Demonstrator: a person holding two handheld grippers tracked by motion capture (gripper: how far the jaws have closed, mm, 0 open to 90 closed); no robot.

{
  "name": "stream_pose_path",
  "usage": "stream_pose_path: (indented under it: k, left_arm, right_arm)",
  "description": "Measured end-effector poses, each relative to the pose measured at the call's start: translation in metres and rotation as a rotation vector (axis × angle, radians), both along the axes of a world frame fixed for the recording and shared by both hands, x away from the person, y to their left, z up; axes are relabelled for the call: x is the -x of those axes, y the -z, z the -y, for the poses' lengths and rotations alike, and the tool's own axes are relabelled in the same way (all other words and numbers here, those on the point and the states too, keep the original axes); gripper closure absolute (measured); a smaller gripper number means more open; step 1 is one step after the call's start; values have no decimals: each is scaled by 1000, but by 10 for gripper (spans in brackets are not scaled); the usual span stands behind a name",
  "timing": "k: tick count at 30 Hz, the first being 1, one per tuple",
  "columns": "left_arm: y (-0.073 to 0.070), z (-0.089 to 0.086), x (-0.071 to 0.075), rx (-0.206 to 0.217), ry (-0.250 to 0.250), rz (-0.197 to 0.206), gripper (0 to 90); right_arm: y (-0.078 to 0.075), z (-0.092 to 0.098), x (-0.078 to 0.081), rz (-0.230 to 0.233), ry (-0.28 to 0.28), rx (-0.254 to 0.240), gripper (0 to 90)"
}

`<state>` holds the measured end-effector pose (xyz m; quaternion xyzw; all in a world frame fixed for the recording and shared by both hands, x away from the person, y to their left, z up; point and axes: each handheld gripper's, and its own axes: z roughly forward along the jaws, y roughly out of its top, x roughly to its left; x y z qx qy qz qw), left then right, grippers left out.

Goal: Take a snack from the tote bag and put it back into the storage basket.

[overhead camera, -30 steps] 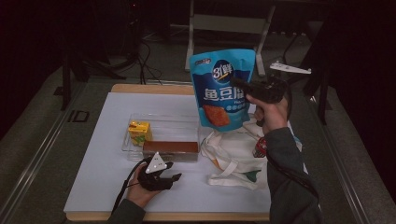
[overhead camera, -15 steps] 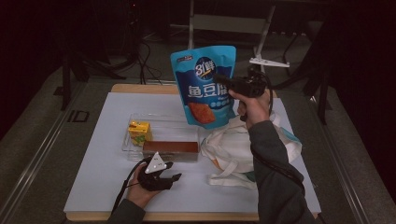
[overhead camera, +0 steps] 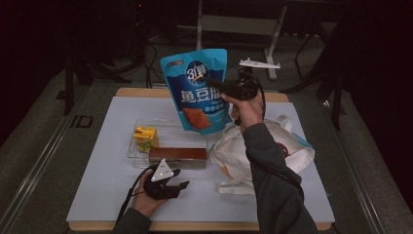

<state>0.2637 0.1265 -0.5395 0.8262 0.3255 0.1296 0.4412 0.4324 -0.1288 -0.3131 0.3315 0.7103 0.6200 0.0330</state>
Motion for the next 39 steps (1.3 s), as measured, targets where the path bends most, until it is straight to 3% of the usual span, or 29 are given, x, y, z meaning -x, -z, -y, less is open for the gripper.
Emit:
stream_pose_path:
  k: [16,24,33,39]
  left_arm:
    - [0,-1,0,3,-5,4,444]
    - [0,-1,0,3,-7,8,444]
    - [0,-2,1,12,-8,7,443]
    - [0,-2,1,11,-8,9,443]
  right_arm:
    - [27,-39,-13,-44,-9,-1,886]
    - [46,-63,-21,-81,-11,51,886]
    - [66,-87,-28,-124,13,33,884]
    - [79,-100,-27,-131,11,53,883]
